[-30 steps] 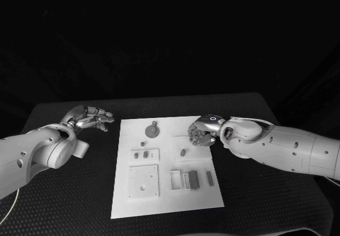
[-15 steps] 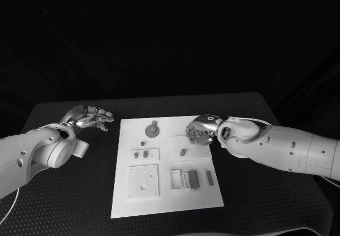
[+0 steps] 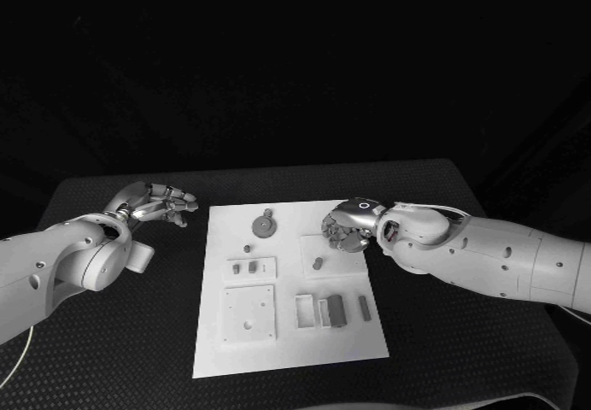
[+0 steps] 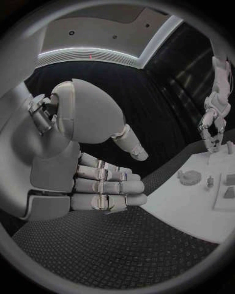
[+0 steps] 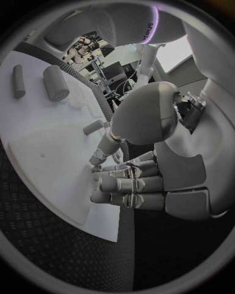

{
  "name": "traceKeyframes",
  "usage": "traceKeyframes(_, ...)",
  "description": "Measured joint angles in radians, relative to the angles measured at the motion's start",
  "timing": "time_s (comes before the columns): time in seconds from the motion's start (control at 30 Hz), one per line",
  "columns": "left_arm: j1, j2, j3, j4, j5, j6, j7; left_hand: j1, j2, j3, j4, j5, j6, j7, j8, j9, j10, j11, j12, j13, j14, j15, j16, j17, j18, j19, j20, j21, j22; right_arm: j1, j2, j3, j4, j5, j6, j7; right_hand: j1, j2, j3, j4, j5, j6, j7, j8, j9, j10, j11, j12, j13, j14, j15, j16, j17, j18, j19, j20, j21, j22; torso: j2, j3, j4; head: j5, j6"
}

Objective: Assemble the parts on the task board

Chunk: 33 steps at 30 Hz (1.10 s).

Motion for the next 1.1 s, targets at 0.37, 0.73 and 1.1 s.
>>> traceKeyframes(0.37, 0.0, 0.0, 0.0, -0.003, 0.0, 0.002, -0.002, 0.0, 0.0, 0.0, 0.0, 0.0, 0.0, 0.0, 0.0, 0.0, -0.002, 0.002, 0.0, 0.001, 0.0, 0.0, 0.0, 0.0, 0.0, 0.0, 0.0, 0.0, -0.001, -0.002, 0.005, -0.002, 0.005, -0.059, -0.014, -0.018, 0.017, 0.025, -0.003, -0.003, 0.0, 0.028, 0.0, 0.009, -0.001, 0.034, 0.004, -0.008, 0.0, 0.025, -0.014, 0.044, 0.003, -0.003, 0.034, -0.016, 0.006, 0.0, 0.0, 0.0005, 0.0001, -0.001, -0.004)
traceKeyframes(0.73, 0.0, 0.0, 0.0, -0.004, 0.0, 0.003, -0.004, 0.0, 0.0, 0.0, 0.0, 0.0, -0.004, 0.003, 0.0, 0.0, -0.002, 0.002, 0.0, 0.001, 0.0, 0.0, 0.0, 0.0, 0.0, 0.0, 0.0, 0.0, -0.003, -0.003, 0.007, -0.007, 0.012, -0.127, -0.019, -0.038, 0.031, 0.03, -0.009, -0.003, 0.0, 0.083, -0.023, 0.016, -0.001, 0.071, -0.009, 0.0, -0.026, 0.024, -0.022, 0.084, 0.009, -0.002, 0.047, -0.026, 0.019, 0.0, 0.0, 0.0004, 0.0002, -0.005, -0.009)
traceKeyframes(1.1, 0.0, 0.0, 0.0, -0.006, 0.0, 0.003, -0.006, 0.0, 0.0, 0.0, 0.0, 0.0, -0.004, 0.003, 0.0, 0.0, -0.001, 0.001, 0.0, 0.002, 0.0, 0.0, 0.0, 0.001, 0.0, 0.0, 0.0, 0.0, -0.004, -0.003, 0.008, -0.01, 0.014, -0.154, -0.025, -0.042, 0.046, 0.033, -0.009, -0.003, -0.001, 0.086, -0.026, 0.017, 0.007, 0.081, -0.014, 0.001, -0.027, 0.02, -0.027, 0.092, 0.008, -0.001, 0.049, -0.029, 0.023, 0.0, 0.0, 0.0006, 0.0, -0.009, -0.015)
